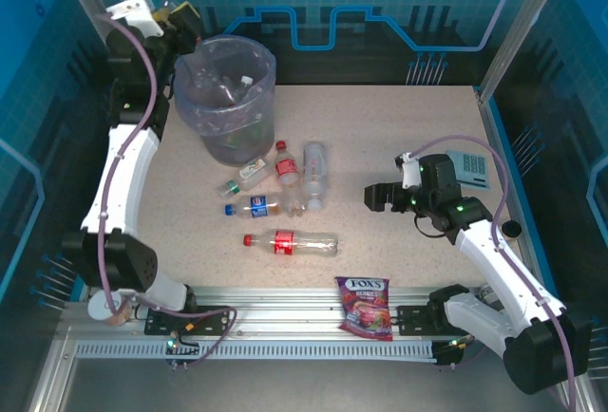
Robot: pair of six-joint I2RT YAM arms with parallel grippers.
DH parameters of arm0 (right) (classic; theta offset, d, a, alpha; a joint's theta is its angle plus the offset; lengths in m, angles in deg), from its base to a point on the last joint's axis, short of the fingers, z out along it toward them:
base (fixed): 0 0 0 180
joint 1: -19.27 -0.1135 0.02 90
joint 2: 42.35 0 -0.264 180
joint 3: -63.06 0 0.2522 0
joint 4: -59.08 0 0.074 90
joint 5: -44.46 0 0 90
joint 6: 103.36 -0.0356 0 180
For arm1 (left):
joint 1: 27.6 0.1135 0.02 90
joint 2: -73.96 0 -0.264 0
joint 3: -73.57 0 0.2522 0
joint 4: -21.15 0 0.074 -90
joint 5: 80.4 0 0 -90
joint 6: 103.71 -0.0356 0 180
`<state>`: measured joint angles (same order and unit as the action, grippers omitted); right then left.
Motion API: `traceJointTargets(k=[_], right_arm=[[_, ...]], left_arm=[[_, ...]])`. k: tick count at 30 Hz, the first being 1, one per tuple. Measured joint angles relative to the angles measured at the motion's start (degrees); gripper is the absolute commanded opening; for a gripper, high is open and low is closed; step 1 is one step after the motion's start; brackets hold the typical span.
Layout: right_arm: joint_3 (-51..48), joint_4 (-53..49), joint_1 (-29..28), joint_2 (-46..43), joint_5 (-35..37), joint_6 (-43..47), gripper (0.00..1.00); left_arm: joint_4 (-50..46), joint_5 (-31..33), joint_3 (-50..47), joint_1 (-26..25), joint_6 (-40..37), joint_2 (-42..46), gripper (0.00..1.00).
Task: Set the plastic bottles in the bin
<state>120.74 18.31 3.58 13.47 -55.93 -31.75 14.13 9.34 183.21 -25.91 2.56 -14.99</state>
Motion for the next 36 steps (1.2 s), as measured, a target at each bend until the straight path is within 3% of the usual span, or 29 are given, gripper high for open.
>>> traceJointTargets(k=[9,18,36], right_arm=[[0.09,-2.23,0.0,-1.4,1.38,0.87,1.0],[0.09,-2.43,0.0,-1.86,1.4,0.87,1.0],[-0.02,-2.56,0.0,-2.19,2.49,2.43,1.0]], left_arm=[[-4.46,-0.07,6.14,-3.45,-7.65,-12.81,0.0],[-15.28,-0.26,12.66,-4.33,-9.38,-20.87,0.0],[-21.22,-0.66,13.84,-4.33,-8.7,-25.73,0.0]])
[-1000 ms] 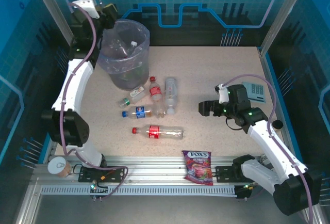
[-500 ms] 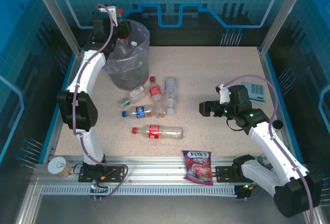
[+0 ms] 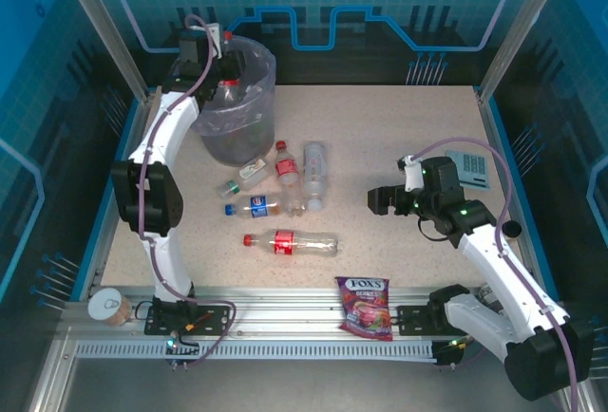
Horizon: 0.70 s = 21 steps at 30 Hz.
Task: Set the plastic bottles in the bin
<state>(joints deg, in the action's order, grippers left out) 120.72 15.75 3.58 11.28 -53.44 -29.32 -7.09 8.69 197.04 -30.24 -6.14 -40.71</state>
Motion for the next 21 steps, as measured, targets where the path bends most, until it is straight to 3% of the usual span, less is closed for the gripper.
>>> traceJointTargets(k=[6,12,18,21], right_arm=[[-0.04,0.0,0.0,-0.02,0.02,0.2,1.0],[-0.44,-0.02,0.0,-0.07,0.22,0.2,1.0],[-0.55,0.0,0.0,-0.07,0.24,0.2,1.0],[-0.57,0.0,0.0,-0.07,0.24,0.2,1.0]], left_arm=[[-1.4,0.0,0.0,-0.02,0.42,-2.95,0.0],[-1.77,0.0,-0.11,-0.07,0.48,-4.46,0.37],[-1.6,0.0,-0.28,-0.13,0.52,-4.44,0.55],[-1.57,0.0,-0.28,-0.13,0.44,-4.44,0.71]])
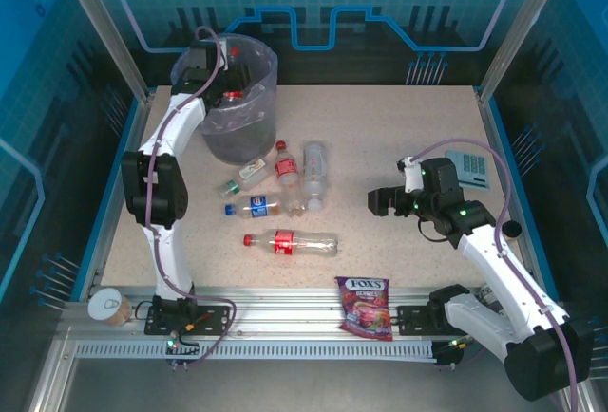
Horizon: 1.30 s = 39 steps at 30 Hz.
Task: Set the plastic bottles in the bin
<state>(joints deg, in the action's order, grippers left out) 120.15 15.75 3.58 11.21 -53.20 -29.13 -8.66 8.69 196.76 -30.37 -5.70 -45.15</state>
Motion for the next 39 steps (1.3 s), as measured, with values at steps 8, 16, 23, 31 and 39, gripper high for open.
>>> traceJointTargets(k=[8,16,23,31,39], right_arm=[[-0.35,0.0,0.0,-0.44,0.0,0.0,1.0],[-0.37,-0.28,0.0,-0.48,-0.02,-0.04,1.0],[-0.37,-1.05,0.0,-1.57,0.42,-0.74,1.0],[0.35,-1.11,-0.13,0.42,0.2,-1.79,1.0],[1.4,-1.07,-5.92,4.11,0.09,0.31,1.0]], left_arm=[[1.29,-0.07,-1.16,-0.55,1.07,0.02,0.93],[1.33,-0.04,-2.75,-0.85,1.07,3.3,0.99],[1.31,0.22,-3.3,-0.85,0.37,9.86,0.99],[-0.37,0.48,-3.54,-0.85,-1.16,17.09,0.99],[-6.8,1.33,-7.72,-0.94,-1.09,27.41,0.99]])
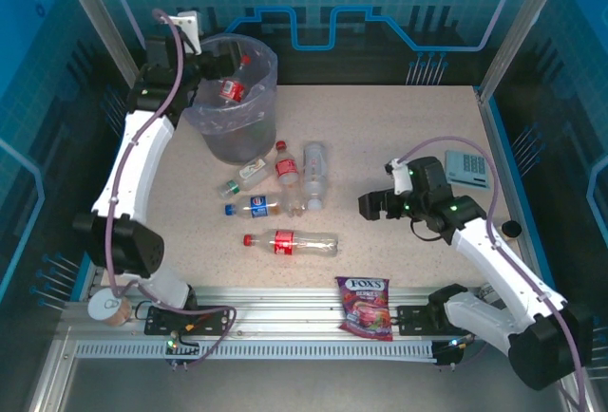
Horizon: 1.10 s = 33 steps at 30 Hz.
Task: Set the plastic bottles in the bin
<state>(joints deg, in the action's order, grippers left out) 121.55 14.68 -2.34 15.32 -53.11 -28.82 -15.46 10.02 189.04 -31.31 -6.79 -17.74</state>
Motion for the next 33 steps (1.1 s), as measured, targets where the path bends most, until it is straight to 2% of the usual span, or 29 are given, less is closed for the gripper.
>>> traceJointTargets(k=[7,13,23,27,33], right_arm=[[1.97,-0.15,-9.6,7.06,-0.87,7.58,1.0],[3.76,1.49,-19.93,14.03,-0.55,17.7,1.0],[9.49,2.19,-24.2,28.15,1.88,33.59,1.0],[9.49,2.75,-25.33,32.61,2.64,36.0,1.0],[10.1,3.74,-26.56,37.99,3.32,37.68,1.0]], left_arm=[[-5.14,2.4,-11.78,-0.13,0.98,14.1,0.99],[-7.28,1.64,-27.19,-0.22,6.84,26.93,0.99],[-8.48,-7.82,-47.25,-0.22,22.16,38.42,0.99],[-6.67,-12.22,-52.85,-0.22,28.57,43.06,0.99],[-3.93,-16.44,-62.31,-0.22,36.94,44.87,0.99]])
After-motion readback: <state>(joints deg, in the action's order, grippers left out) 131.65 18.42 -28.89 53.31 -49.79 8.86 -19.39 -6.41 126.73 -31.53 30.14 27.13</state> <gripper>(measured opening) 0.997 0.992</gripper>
